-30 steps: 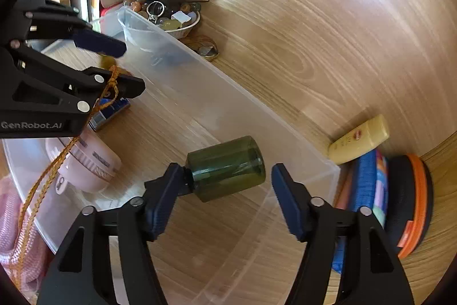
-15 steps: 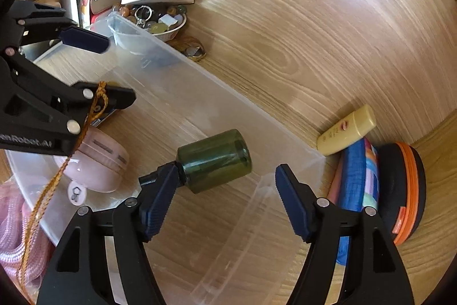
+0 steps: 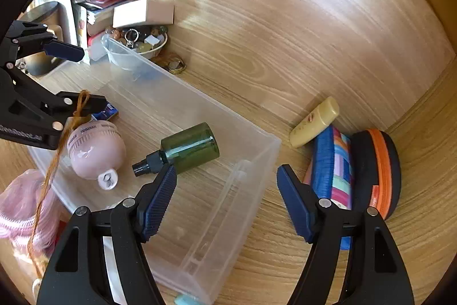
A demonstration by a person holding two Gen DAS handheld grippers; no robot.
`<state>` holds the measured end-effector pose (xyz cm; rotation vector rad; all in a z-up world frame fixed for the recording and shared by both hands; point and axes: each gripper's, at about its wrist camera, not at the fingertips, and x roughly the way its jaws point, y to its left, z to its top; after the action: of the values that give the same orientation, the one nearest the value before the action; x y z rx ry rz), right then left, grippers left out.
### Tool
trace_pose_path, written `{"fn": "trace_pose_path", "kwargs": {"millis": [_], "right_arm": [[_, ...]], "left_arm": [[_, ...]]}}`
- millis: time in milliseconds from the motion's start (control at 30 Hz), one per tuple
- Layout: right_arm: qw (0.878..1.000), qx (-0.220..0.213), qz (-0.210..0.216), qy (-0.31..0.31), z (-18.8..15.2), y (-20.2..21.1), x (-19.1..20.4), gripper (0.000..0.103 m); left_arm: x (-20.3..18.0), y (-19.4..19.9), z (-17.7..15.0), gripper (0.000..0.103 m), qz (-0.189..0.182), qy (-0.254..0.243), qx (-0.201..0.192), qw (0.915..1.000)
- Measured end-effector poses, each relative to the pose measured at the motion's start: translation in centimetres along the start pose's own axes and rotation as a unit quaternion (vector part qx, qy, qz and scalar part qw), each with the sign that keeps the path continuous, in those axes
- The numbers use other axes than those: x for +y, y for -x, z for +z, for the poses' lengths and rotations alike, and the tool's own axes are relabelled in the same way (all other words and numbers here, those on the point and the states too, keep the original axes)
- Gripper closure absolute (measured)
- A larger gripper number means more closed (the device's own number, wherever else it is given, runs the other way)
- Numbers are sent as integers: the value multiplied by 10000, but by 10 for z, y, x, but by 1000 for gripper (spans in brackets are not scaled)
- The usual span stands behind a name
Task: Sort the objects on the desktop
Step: 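Open both grippers to release the gourd charm and green bottle into the box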
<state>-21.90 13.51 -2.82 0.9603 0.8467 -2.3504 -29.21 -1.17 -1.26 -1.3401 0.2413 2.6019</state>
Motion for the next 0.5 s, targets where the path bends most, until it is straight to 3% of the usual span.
{"fn": "trace_pose_path", "kwargs": {"millis": [67, 500], "right_arm": [[10000, -26, -18, -19, -2, 6, 0, 34], [9997, -224, -102, -83, -26, 45, 2, 34]], "left_arm": [[-1, 7, -2, 11, 199, -46, -89, 9998], [-16, 35, -28, 10, 191, -364, -133, 9991]]}}
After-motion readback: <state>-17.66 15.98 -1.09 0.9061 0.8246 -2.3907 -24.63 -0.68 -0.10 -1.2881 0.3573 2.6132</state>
